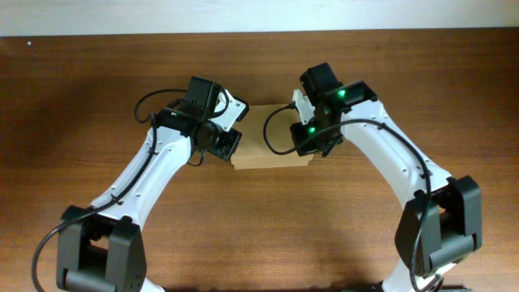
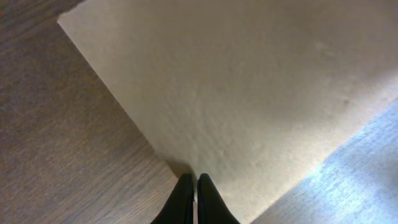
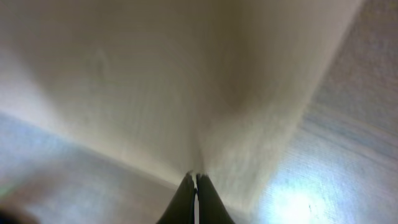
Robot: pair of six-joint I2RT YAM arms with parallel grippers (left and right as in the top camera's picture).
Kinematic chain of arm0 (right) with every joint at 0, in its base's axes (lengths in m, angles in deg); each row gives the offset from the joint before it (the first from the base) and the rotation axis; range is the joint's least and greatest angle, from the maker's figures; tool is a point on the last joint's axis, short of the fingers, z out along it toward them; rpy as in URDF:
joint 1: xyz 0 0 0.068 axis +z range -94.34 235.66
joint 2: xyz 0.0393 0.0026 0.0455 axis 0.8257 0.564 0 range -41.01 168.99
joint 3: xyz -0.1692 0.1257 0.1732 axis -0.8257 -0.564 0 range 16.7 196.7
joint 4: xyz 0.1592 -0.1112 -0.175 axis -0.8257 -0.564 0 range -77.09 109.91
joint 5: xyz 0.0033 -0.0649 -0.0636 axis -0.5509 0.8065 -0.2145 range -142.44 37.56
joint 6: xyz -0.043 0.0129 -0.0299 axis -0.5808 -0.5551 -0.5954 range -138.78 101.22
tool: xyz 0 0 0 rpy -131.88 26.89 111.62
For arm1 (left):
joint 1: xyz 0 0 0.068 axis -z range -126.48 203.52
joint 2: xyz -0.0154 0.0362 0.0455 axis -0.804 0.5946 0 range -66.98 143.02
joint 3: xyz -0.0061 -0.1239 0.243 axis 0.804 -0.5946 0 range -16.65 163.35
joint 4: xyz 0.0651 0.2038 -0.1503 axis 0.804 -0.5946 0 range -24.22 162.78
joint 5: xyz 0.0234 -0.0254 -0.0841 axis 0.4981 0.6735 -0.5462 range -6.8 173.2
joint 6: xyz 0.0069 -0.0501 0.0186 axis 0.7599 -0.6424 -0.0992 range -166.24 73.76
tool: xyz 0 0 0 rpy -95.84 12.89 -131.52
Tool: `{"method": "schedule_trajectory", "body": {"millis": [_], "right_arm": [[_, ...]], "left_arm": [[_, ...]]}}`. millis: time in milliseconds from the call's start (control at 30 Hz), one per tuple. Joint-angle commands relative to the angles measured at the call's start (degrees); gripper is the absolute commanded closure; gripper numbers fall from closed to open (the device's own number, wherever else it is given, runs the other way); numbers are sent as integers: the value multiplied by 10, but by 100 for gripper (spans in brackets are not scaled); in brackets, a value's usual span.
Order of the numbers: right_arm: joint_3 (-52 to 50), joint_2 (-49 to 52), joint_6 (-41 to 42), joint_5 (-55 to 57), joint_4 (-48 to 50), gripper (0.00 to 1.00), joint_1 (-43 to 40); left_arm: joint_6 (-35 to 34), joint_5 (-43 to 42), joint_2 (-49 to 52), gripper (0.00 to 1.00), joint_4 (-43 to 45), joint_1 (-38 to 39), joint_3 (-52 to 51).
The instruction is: Pack container
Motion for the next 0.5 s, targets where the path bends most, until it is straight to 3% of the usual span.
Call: {"method": "schedule_trajectory", "body": {"millis": [0,233,367,467], "right_arm": [[97,-9,0,-7,-42,96,-15],[415,-18,-15,58,-219,95,-53],[529,-25,-12,69,-263,95,-67],[530,-51,-12,91,-276,95,-68]], "left_arm": [[-5,-7,-43,94,-12,3,57],[-5,144,-111,62,-99,-5,231],[8,195,-130,57,-148,-29,308],[8,198,-148,57,-172,-55,333]]}}
